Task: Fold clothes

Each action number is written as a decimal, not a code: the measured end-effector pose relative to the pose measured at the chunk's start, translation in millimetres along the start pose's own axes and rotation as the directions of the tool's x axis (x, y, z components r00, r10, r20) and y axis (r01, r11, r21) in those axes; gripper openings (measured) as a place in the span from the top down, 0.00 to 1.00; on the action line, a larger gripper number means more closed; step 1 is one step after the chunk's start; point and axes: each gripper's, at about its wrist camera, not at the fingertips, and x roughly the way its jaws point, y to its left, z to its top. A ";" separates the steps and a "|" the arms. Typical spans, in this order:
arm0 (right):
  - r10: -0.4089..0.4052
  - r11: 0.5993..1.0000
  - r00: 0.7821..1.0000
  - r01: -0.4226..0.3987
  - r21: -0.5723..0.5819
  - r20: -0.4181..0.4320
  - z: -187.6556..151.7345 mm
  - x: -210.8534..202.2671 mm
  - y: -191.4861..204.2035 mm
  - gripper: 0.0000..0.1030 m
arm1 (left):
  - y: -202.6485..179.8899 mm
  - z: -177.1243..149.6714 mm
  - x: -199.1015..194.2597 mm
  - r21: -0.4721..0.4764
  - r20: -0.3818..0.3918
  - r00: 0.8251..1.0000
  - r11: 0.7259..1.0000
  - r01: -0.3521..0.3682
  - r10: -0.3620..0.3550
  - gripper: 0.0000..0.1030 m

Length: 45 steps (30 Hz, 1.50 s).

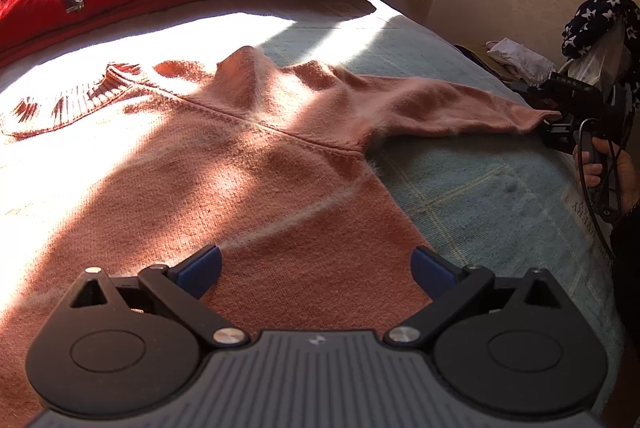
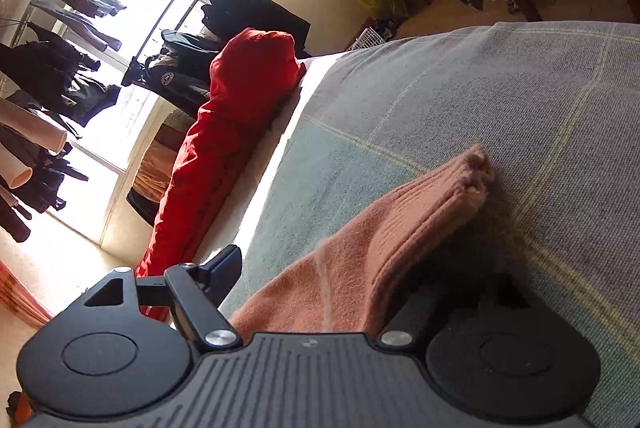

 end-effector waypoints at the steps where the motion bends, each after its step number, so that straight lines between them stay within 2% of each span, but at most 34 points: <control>1: -0.013 1.000 1.000 0.013 0.009 0.000 -0.4 -0.8 -3.0 0.54 | -0.2 0.0 0.1 0.000 0.000 1.000 1.000 0.000 0.000 0.02; 2: -0.025 0.999 1.000 0.025 0.020 -0.001 -0.8 -1.8 -6.2 0.59 | -0.3 0.0 0.2 -0.001 0.000 1.000 1.000 0.001 -0.001 0.02; 4: -0.043 0.998 0.999 0.043 0.035 0.002 -1.4 -4.2 -10.9 0.87 | -0.6 0.3 0.7 -0.002 -0.001 1.000 1.000 0.001 -0.001 0.02; 5: -0.049 0.998 0.999 0.049 0.040 0.006 -1.6 -5.8 -12.1 0.90 | -0.9 0.5 0.8 -0.001 -0.001 1.000 1.000 0.000 0.000 0.02; 8: -0.065 0.997 0.998 0.064 0.037 0.022 -1.9 -12.0 -12.0 0.90 | -2.3 1.1 0.1 0.004 0.000 1.000 1.000 -0.004 0.004 0.02; 15: -0.083 0.991 0.993 0.091 -0.096 0.089 15.6 -42.0 17.3 0.91 | -0.6 1.2 -5.2 -0.003 0.016 1.000 1.000 -0.008 0.008 0.02; 20: -0.175 0.974 0.982 0.183 -0.136 0.072 16.6 -41.3 15.1 0.90 | 2.2 1.8 -5.6 -0.007 0.018 1.000 1.000 -0.007 0.007 0.02; 21: -0.217 0.967 0.975 0.222 -0.128 0.053 15.4 -36.7 10.3 0.88 | 2.6 2.6 -6.3 -0.005 0.019 1.000 1.000 -0.008 0.008 0.02; 23: -0.311 0.946 0.950 0.312 -0.086 0.030 14.1 -31.4 1.6 0.75 | 3.2 4.7 -8.6 0.003 0.024 1.000 1.000 -0.007 0.007 0.02; 24: -0.330 0.941 0.943 0.333 -0.065 0.049 13.1 -37.2 1.0 0.75 | 4.2 6.9 -10.2 0.006 0.029 1.000 1.000 -0.004 0.003 0.02; 25: -0.346 0.936 0.935 0.350 -0.045 0.072 12.1 -44.0 1.0 0.70 | 5.8 10.6 -11.9 0.009 0.034 0.999 1.000 0.004 -0.005 0.02; 26: -0.363 0.930 0.927 0.366 -0.023 0.095 11.2 -50.9 0.9 0.58 | 8.1 16.4 -13.1 0.010 0.039 0.999 1.000 0.016 -0.017 0.02; 28: -0.385 0.917 0.909 0.396 -0.045 0.163 8.6 -67.3 12.0 0.42 | 13.9 34.0 -12.0 0.001 0.050 0.998 0.999 0.041 -0.041 0.02; 30: -0.352 0.921 0.918 0.374 -0.110 0.181 5.4 -75.7 27.7 0.40 | 20.5 60.4 -5.4 -0.012 0.061 0.996 0.998 0.066 -0.065 0.02; 32: -0.328 0.912 0.930 0.357 -0.200 0.164 -1.0 -74.3 46.4 0.26 | 24.9 87.6 7.9 -0.013 0.065 0.994 0.996 0.092 -0.091 0.02; 34: -0.320 0.871 0.940 0.342 -0.353 0.122 -15.6 -63.3 73.6 0.18 | 26.7 111.6 26.6 -0.009 0.056 0.994 0.995 0.099 -0.099 0.02; 37: -0.329 0.788 0.943 0.300 -0.537 0.045 -45.6 -36.4 107.8 0.17 | 31.5 137.8 59.4 -0.042 0.029 0.993 0.993 0.114 -0.113 0.03; 41: -0.343 0.711 0.939 0.267 -0.650 0.010 -78.4 -15.7 137.4 0.17 | 36.4 150.0 97.4 -0.108 -0.006 0.988 0.982 0.154 -0.156 0.03; 45: -0.283 0.761 0.959 0.205 -0.616 -0.031 -94.7 -23.5 146.5 0.16 | 34.8 149.8 130.7 -0.089 -0.047 0.988 0.986 0.143 -0.147 0.03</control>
